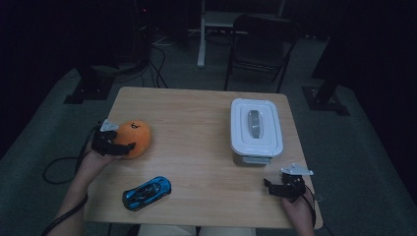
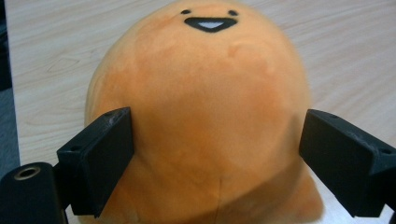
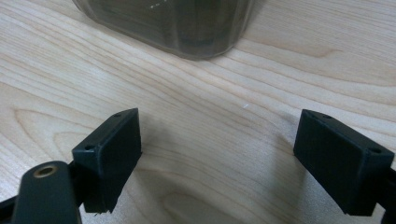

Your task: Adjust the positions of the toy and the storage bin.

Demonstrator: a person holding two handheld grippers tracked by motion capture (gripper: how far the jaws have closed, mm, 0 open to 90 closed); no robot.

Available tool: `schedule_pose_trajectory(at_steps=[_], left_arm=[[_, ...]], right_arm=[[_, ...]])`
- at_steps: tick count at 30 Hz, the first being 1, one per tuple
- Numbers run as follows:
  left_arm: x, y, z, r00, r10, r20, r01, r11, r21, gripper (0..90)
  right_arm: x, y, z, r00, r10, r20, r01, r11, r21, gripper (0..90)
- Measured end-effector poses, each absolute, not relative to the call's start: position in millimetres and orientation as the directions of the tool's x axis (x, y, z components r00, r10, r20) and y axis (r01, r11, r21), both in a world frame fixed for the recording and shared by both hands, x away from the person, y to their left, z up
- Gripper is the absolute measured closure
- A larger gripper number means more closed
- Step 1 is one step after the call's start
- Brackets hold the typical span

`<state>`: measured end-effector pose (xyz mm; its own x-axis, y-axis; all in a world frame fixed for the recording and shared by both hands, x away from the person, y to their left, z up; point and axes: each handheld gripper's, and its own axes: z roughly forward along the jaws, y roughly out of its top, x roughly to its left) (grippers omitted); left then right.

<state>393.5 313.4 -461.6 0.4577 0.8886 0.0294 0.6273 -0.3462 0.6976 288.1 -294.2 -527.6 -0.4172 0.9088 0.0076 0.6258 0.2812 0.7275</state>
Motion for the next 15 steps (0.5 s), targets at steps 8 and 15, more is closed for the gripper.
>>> schedule_pose_trajectory(at_steps=[8, 15], left_arm=[[403.8, 309.7, -471.4, 0.4, 0.916, 0.023, 0.668, -0.308, 0.678, 9.5], [407.5, 305.1, -477.5, 0.334, 0.942, 0.028, 0.694, -0.266, 0.669, 9.6]], right_arm=[[288.1, -294.2, -527.6, -0.417, 0.909, 0.008, 0.626, 0.281, 0.727, 14.5], [288.1, -294.2, -527.6, -0.416, 0.909, 0.008, 0.626, 0.28, 0.728, 14.6]])
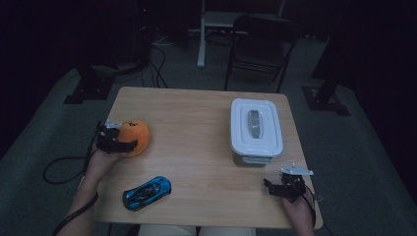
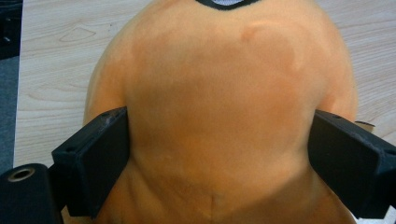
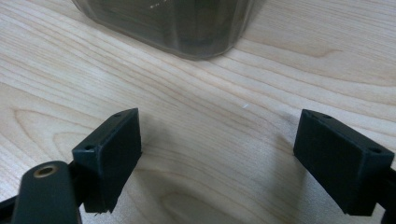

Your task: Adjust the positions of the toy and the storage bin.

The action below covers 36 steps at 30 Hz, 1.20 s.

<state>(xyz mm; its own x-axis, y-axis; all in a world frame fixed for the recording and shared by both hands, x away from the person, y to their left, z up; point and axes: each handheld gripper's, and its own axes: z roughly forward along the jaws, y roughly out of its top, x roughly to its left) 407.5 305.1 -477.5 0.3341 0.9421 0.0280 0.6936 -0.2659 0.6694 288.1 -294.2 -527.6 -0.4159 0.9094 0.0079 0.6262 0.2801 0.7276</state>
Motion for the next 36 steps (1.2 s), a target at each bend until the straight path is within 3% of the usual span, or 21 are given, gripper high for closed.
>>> schedule_pose_trajectory(at_steps=[2, 7, 11, 16, 27, 36], left_arm=[[405.7, 302.2, -478.5, 0.346, 0.937, 0.051, 0.682, -0.288, 0.672, 11.2], [396.8, 301.3, -473.3, 0.369, 0.927, 0.069, 0.648, -0.309, 0.696, 45.8], [388.6, 300.9, -465.1, 0.385, 0.92, 0.076, 0.627, -0.321, 0.71, 59.1], [376.1, 300.8, -455.7, 0.423, 0.904, 0.059, 0.613, -0.334, 0.716, 63.7], [336.5, 298.6, -454.0, 0.485, 0.871, 0.076, 0.586, -0.388, 0.711, 63.3], [313.6, 295.6, -454.4, 0.478, 0.876, 0.067, 0.588, -0.375, 0.717, 62.1]], right_arm=[[288.1, -294.2, -527.6, -0.416, 0.909, 0.008, 0.626, 0.28, 0.728, 14.6], [288.1, -294.3, -527.6, -0.415, 0.91, 0.008, 0.627, 0.279, 0.727, 14.7], [288.2, -294.4, -527.6, -0.412, 0.911, 0.009, 0.627, 0.277, 0.728, 14.7], [288.2, -294.4, -527.6, -0.412, 0.911, 0.009, 0.627, 0.277, 0.728, 14.8], [288.1, -294.3, -527.6, -0.412, 0.911, 0.008, 0.627, 0.277, 0.728, 14.8], [288.1, -294.3, -527.6, -0.412, 0.911, 0.008, 0.627, 0.277, 0.728, 14.7]])
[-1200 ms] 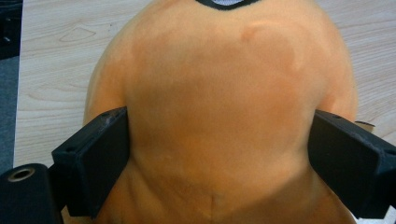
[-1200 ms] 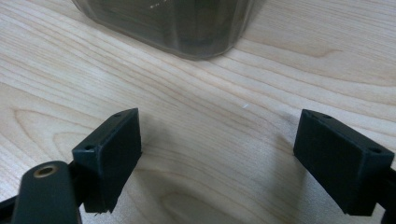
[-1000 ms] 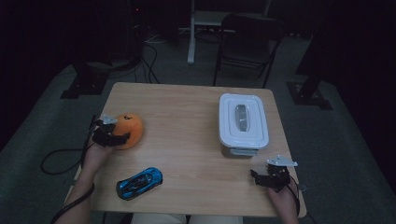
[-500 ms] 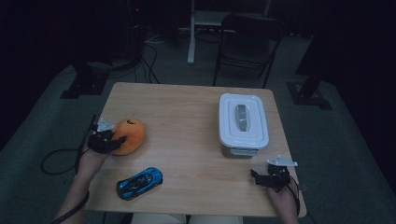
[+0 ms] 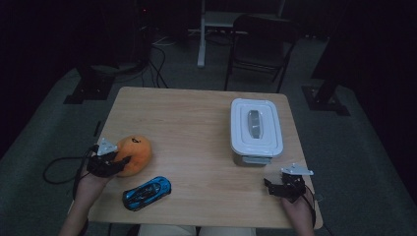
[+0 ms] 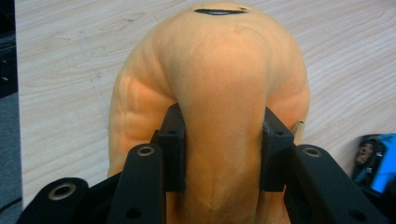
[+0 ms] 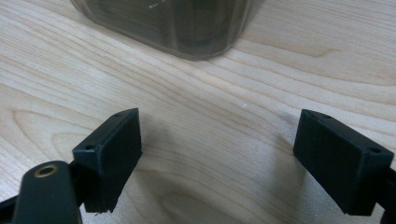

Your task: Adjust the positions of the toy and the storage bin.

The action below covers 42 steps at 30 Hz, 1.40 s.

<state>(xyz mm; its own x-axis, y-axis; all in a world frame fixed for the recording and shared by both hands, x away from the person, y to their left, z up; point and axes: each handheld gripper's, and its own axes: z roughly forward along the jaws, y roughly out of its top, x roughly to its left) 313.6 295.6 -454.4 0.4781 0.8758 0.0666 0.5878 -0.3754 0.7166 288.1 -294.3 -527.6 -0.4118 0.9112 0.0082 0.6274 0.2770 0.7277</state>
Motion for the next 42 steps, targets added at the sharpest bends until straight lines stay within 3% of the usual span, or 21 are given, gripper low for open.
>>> schedule_pose_trajectory(at_steps=[6, 11, 15, 16, 19, 20, 25, 26, 42], left_arm=[[307.7, 291.9, -466.5, 0.486, 0.872, 0.052, 0.595, -0.374, 0.711, 57.1], [303.8, 289.6, -464.9, 0.483, 0.872, 0.085, 0.587, -0.394, 0.708, 40.3], [300.4, 293.4, -454.9, 0.472, 0.88, 0.044, 0.576, -0.346, 0.74, 30.9], [299.5, 294.5, -453.6, 0.475, 0.879, 0.032, 0.565, -0.333, 0.755, 19.9], [297.1, 295.4, -451.2, 0.484, 0.875, 0.021, 0.543, -0.319, 0.776, 18.2], [295.2, 291.0, -448.2, 0.487, 0.873, 0.038, 0.532, -0.331, 0.779, 11.0], [293.9, 283.6, -441.5, 0.493, 0.869, 0.042, 0.506, -0.326, 0.799, 7.7], [295.5, 280.5, -439.7, 0.511, 0.86, 0.016, 0.513, -0.32, 0.797, 0.5], [312.6, 214.5, -454.8, 0.637, 0.771, 0.006, 0.472, -0.395, 0.788, 0.3]], right_arm=[[288.1, -294.4, -527.6, -0.413, 0.911, 0.008, 0.627, 0.278, 0.728, 14.8], [288.1, -294.4, -527.6, -0.412, 0.911, 0.008, 0.627, 0.278, 0.728, 14.7], [288.1, -294.4, -527.6, -0.413, 0.911, 0.008, 0.627, 0.278, 0.728, 14.7], [288.1, -294.4, -527.6, -0.413, 0.911, 0.008, 0.627, 0.278, 0.728, 14.7], [288.2, -294.4, -527.6, -0.413, 0.911, 0.008, 0.627, 0.278, 0.728, 14.7], [288.2, -294.5, -527.6, -0.412, 0.911, 0.008, 0.627, 0.277, 0.728, 14.7], [288.6, -294.5, -527.6, -0.406, 0.914, 0.009, 0.63, 0.273, 0.727, 14.6], [288.7, -294.6, -527.5, -0.406, 0.914, 0.009, 0.63, 0.272, 0.727, 14.6], [288.9, -294.3, -527.7, -0.41, 0.912, 0.01, 0.63, 0.275, 0.726, 13.3]])
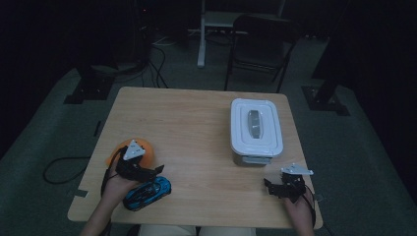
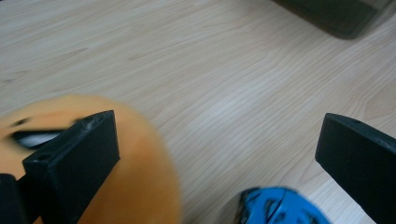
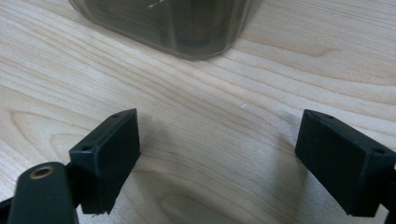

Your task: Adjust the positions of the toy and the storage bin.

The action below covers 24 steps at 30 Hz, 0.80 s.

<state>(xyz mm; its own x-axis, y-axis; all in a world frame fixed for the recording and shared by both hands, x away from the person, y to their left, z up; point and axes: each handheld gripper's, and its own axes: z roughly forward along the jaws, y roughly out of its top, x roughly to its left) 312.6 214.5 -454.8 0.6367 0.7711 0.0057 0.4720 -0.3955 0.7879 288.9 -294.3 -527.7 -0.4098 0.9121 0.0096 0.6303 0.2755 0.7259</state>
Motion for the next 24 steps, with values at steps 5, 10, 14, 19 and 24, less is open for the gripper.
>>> schedule_pose_trajectory(at_steps=[5, 10, 14, 19, 24], left_arm=[[320.7, 194.4, -461.6, 0.666, 0.745, -0.019, 0.476, -0.405, 0.781, 0.4], [328.9, 172.3, -465.1, 0.695, 0.719, -0.017, 0.466, -0.432, 0.772, 0.4], [337.5, 155.7, -466.1, 0.711, 0.703, -0.025, 0.454, -0.431, 0.779, 0.4], [349.7, 136.9, -469.6, 0.728, 0.685, -0.027, 0.453, -0.452, 0.768, 0.4], [360.3, 121.9, -474.1, 0.74, 0.673, -0.003, 0.446, -0.487, 0.751, 0.4]], right_arm=[[289.4, -295.5, -527.6, -0.408, 0.913, 0.017, 0.631, 0.268, 0.728, 13.3], [291.1, -295.2, -527.5, -0.401, 0.916, 0.01, 0.634, 0.27, 0.725, 13.2], [294.0, -299.8, -526.3, -0.411, 0.912, 0.009, 0.639, 0.281, 0.716, 13.3], [301.3, -305.5, -522.6, -0.395, 0.918, -0.013, 0.646, 0.288, 0.707, 13.4], [314.3, -318.0, -517.6, -0.357, 0.934, 0.0, 0.644, 0.246, 0.725, 13.6]])
